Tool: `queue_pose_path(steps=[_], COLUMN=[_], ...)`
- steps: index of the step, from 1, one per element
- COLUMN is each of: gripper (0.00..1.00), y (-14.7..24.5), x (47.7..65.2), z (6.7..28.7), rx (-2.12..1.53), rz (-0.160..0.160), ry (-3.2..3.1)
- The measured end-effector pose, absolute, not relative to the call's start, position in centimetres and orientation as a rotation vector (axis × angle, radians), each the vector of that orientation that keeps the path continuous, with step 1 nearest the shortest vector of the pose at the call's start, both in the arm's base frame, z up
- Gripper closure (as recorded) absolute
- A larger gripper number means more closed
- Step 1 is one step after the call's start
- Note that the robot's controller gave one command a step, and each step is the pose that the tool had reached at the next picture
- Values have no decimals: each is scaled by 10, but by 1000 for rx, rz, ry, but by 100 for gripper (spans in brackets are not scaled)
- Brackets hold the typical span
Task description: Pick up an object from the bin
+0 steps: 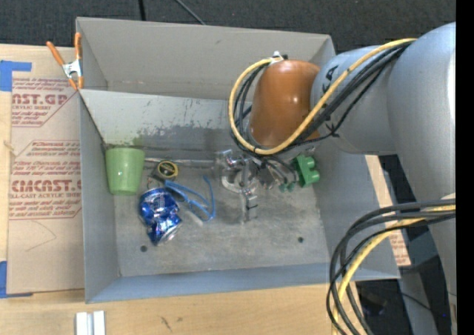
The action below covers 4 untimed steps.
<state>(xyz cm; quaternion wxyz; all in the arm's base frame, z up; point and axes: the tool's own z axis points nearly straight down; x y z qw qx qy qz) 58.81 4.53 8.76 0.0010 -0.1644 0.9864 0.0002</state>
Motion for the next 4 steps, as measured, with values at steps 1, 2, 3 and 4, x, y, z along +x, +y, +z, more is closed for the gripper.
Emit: queue_pose_path(steps=[1,2,3,4], gripper=[0,0,0,0], y=[43,44,45,44], x=[582,594,586,591], z=[76,74,70,75], rx=[-409,296,325,302], rz=[3,3,2,-1], ry=[3114,3125,3124,3125])
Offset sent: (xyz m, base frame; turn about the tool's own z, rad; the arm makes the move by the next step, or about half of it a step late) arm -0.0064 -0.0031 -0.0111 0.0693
